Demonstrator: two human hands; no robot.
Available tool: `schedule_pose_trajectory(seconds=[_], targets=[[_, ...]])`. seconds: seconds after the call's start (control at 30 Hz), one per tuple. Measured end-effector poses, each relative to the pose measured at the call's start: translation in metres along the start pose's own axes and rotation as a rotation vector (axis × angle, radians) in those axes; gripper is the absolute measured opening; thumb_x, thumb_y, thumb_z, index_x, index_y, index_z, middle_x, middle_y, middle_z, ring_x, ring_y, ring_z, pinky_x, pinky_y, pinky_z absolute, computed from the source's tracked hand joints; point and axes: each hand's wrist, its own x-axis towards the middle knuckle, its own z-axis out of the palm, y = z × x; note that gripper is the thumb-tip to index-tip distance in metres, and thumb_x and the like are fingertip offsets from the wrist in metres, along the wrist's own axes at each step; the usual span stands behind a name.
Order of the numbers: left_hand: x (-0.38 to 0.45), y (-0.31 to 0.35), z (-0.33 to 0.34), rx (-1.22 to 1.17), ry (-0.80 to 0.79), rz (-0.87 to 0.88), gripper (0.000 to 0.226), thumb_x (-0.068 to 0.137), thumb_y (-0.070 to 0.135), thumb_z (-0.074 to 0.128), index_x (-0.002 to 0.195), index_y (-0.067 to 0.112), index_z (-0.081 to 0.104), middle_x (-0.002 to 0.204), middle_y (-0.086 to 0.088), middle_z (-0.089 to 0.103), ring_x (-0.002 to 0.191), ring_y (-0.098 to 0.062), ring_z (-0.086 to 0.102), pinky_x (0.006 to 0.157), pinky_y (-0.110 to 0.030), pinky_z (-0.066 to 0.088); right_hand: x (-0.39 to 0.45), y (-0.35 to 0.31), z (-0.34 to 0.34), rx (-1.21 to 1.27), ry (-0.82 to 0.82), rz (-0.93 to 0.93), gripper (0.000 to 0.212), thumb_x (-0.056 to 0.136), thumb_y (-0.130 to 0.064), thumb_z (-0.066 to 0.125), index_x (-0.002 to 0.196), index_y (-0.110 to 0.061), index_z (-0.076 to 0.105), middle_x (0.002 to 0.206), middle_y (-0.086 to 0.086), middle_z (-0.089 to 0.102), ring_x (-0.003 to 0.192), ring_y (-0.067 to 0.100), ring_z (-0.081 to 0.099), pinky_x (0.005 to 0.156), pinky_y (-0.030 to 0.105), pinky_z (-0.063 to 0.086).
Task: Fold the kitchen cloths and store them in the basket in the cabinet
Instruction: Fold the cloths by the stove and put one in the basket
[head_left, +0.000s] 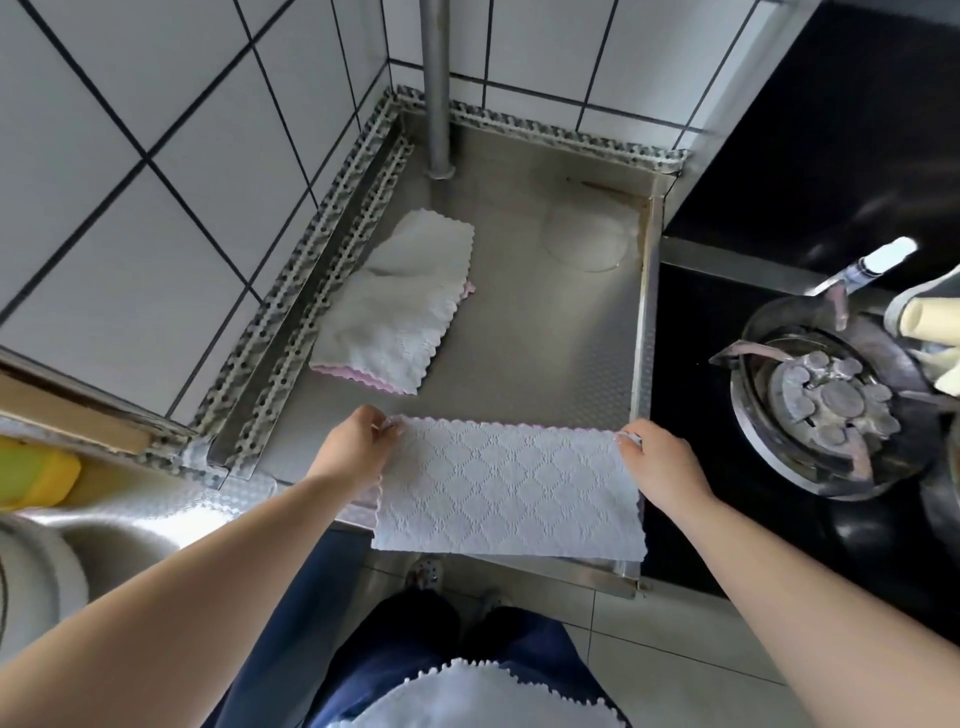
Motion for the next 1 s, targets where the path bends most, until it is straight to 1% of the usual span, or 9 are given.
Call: schedule_pose_trajectory(seconds=[0.33, 0.43, 0.5, 0.57, 0.67, 0.73, 0.83, 0.9, 1.0], targets=[[0.007, -0.001, 0.001, 0.000, -0.020, -0.040, 0.023, 0.091, 0.035, 0.056, 0.101, 0.015, 0.049, 0.081, -0.003, 0.061, 0.068, -0.025, 0.064, 0.064, -0.032, 0.054, 0.005, 0.002, 0.000, -0.035, 0.001, 0.017, 0.023, 0.093, -0.035, 0.051, 0.103, -0.017, 0.063, 0.092, 0.005, 0.066, 0.083, 0.023, 0.062, 0.074, 0.037, 0.053], [0.004, -0.002, -0.006, -0.051, 0.083, -0.041, 0.024, 0.090, 0.035, 0.056, 0.100, 0.014, 0.049, 0.086, -0.001, 0.062, 0.078, -0.024, 0.063, 0.072, -0.037, 0.055, 0.001, 0.003, -0.016, -0.099, 0.105, 0.040, 0.026, 0.090, -0.042, 0.052, 0.103, -0.021, 0.059, 0.093, 0.002, 0.064, 0.088, 0.025, 0.060, 0.072, 0.034, 0.049], [-0.003, -0.003, -0.010, -0.034, 0.255, 0.063, 0.023, 0.090, 0.030, 0.058, 0.101, 0.011, 0.050, 0.092, -0.003, 0.059, 0.090, -0.026, 0.058, 0.077, -0.037, 0.051, -0.005, 0.005, -0.024, -0.132, 0.194, -0.029, 0.026, 0.091, -0.038, 0.052, 0.106, -0.019, 0.059, 0.093, 0.002, 0.060, 0.087, 0.023, 0.057, 0.069, 0.032, 0.043], [-0.016, 0.003, -0.005, 0.052, 0.341, 0.240, 0.025, 0.090, 0.024, 0.056, 0.107, 0.006, 0.056, 0.102, -0.007, 0.059, 0.101, -0.028, 0.054, 0.085, -0.037, 0.045, -0.017, -0.001, -0.017, -0.097, 0.234, -0.171, 0.023, 0.090, -0.029, 0.055, 0.108, -0.016, 0.062, 0.099, 0.004, 0.059, 0.092, 0.024, 0.058, 0.075, 0.034, 0.046], [-0.038, 0.025, 0.030, 0.135, 0.170, 0.477, 0.035, 0.093, 0.021, 0.052, 0.126, 0.010, 0.055, 0.128, -0.009, 0.055, 0.120, -0.026, 0.050, 0.103, -0.035, 0.038, -0.036, -0.024, 0.024, -0.136, 0.214, -0.431, 0.033, 0.087, -0.022, 0.053, 0.117, -0.010, 0.063, 0.120, 0.011, 0.059, 0.111, 0.032, 0.056, 0.098, 0.042, 0.042], [-0.050, 0.040, 0.061, 0.230, 0.058, 0.586, 0.044, 0.092, 0.018, 0.048, 0.135, 0.005, 0.048, 0.139, -0.013, 0.049, 0.130, -0.029, 0.044, 0.111, -0.034, 0.027, -0.047, -0.044, 0.054, -0.201, 0.173, -0.518, 0.043, 0.086, -0.025, 0.047, 0.125, -0.010, 0.058, 0.135, 0.011, 0.053, 0.126, 0.031, 0.048, 0.105, 0.048, 0.034], [-0.054, 0.042, 0.098, 0.411, 0.022, 0.635, 0.054, 0.081, 0.022, 0.038, 0.128, 0.002, 0.055, 0.132, -0.016, 0.057, 0.126, -0.031, 0.050, 0.108, -0.043, 0.031, -0.050, -0.058, 0.086, -0.319, 0.148, -0.530, 0.048, 0.085, -0.023, 0.037, 0.129, -0.014, 0.056, 0.139, 0.008, 0.051, 0.130, 0.026, 0.047, 0.103, 0.056, 0.035], [-0.055, 0.034, 0.109, 0.475, 0.038, 0.621, 0.056, 0.081, 0.024, 0.038, 0.130, 0.003, 0.054, 0.134, -0.013, 0.055, 0.129, -0.030, 0.047, 0.112, -0.044, 0.029, -0.046, -0.051, 0.097, -0.402, 0.112, -0.504, 0.051, 0.086, -0.028, 0.035, 0.133, -0.017, 0.051, 0.142, 0.006, 0.048, 0.132, 0.024, 0.044, 0.105, 0.057, 0.034], [-0.054, 0.023, 0.110, 0.516, 0.104, 0.650, 0.055, 0.088, 0.030, 0.038, 0.136, 0.005, 0.048, 0.143, -0.012, 0.045, 0.134, -0.029, 0.040, 0.109, -0.045, 0.023, -0.040, -0.031, 0.102, -0.484, 0.118, -0.535, 0.057, 0.089, -0.042, 0.032, 0.140, -0.019, 0.042, 0.149, 0.005, 0.037, 0.140, 0.021, 0.031, 0.113, 0.053, 0.018]])
